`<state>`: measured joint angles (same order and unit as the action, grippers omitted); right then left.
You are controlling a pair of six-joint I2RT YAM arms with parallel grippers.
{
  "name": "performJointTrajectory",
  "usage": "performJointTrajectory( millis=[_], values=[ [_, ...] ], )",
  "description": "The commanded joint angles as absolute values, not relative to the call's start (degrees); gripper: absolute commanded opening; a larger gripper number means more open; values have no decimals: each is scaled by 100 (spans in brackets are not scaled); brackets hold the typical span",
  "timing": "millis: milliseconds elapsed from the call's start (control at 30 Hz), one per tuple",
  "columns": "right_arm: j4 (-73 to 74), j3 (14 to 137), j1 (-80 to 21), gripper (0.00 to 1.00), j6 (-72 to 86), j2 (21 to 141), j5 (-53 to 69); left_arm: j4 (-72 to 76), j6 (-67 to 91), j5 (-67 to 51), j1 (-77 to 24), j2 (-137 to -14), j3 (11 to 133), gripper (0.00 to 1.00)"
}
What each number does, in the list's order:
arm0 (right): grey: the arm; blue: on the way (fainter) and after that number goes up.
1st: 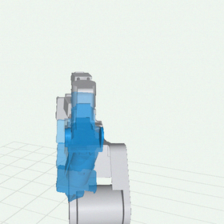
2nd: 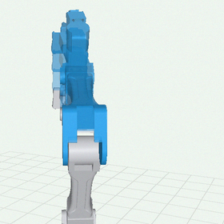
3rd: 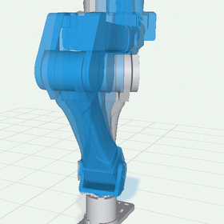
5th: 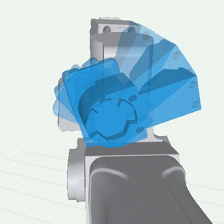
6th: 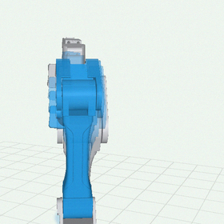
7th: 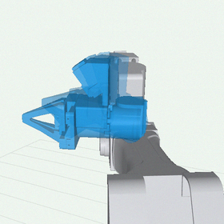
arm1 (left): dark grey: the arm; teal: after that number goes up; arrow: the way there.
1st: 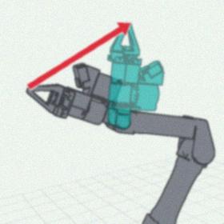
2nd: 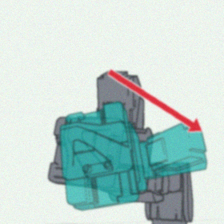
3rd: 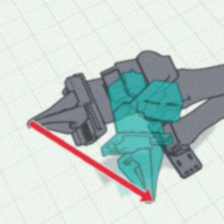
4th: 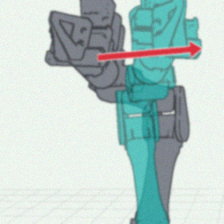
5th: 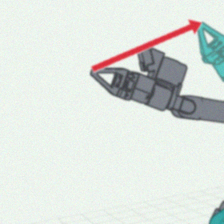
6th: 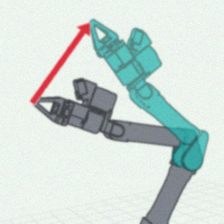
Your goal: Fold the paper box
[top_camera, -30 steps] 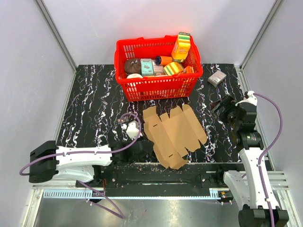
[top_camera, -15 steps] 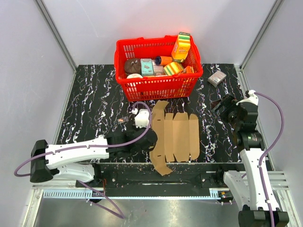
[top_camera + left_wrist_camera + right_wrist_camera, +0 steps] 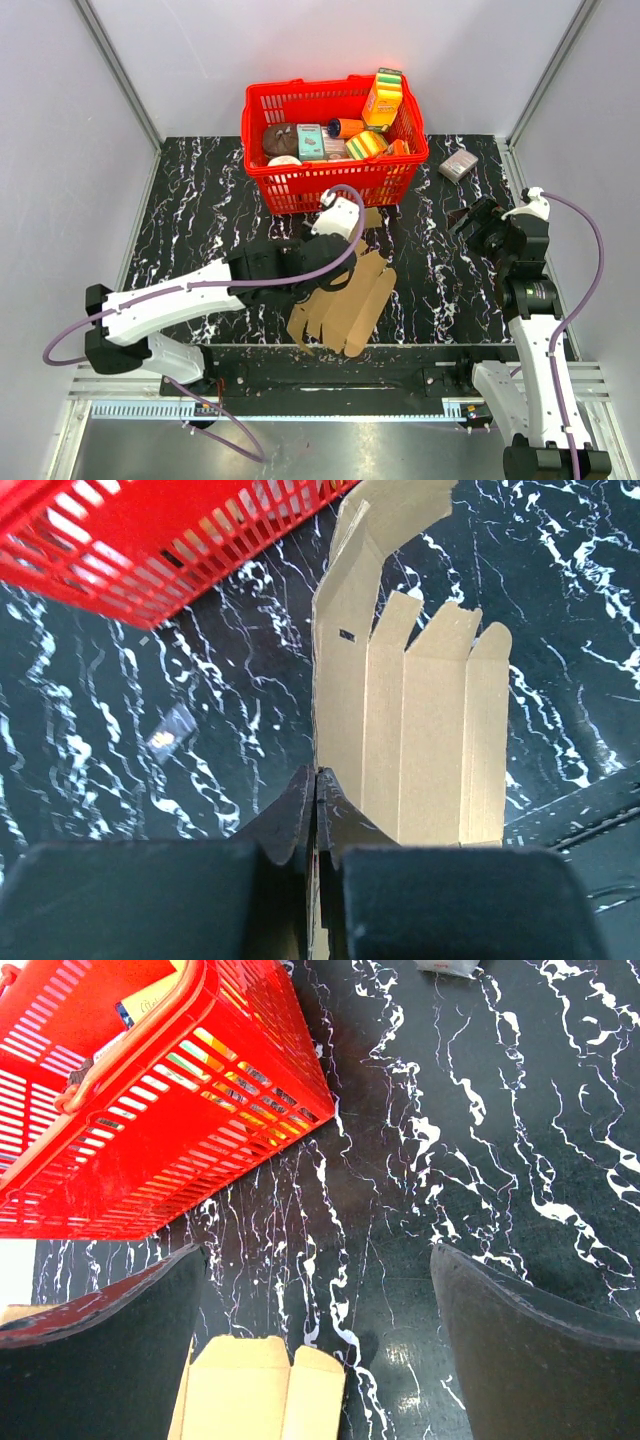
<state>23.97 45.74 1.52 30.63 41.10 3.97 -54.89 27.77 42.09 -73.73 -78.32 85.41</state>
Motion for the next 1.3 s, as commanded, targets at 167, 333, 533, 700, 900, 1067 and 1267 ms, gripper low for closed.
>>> performJointTrajectory(
  millis=[167, 333, 533, 700, 900, 1067, 1267],
  values=[
    [2434, 4808, 149, 100, 2997, 3999, 308, -6064, 845, 4201, -7356, -8253, 9606, 0],
    [2435, 4843, 149, 100, 2979, 3999, 237, -6073, 143, 3658, -7365, -8025, 9887, 0],
    [2426, 4869, 149, 100, 2997, 4104, 264, -6205, -535, 2734, -7357, -7682, 10335, 0],
    [2426, 4860, 149, 100, 2988, 4087, 264, -6819, -896, 2207, -7365, -7699, 10775, 0],
    [2435, 4860, 149, 100, 2988, 4104, 246, -7497, -888, 1092, -7365, -7910, 11285, 0],
    [2408, 4869, 149, 100, 2997, 4157, 264, -7567, -791, 37, -7400, -7831, 11627, 0],
    [2373, 4816, 149, 100, 3006, 4183, 264, -7445, -651, -1079, -7418, -7568, 11699, 0]
  ],
)
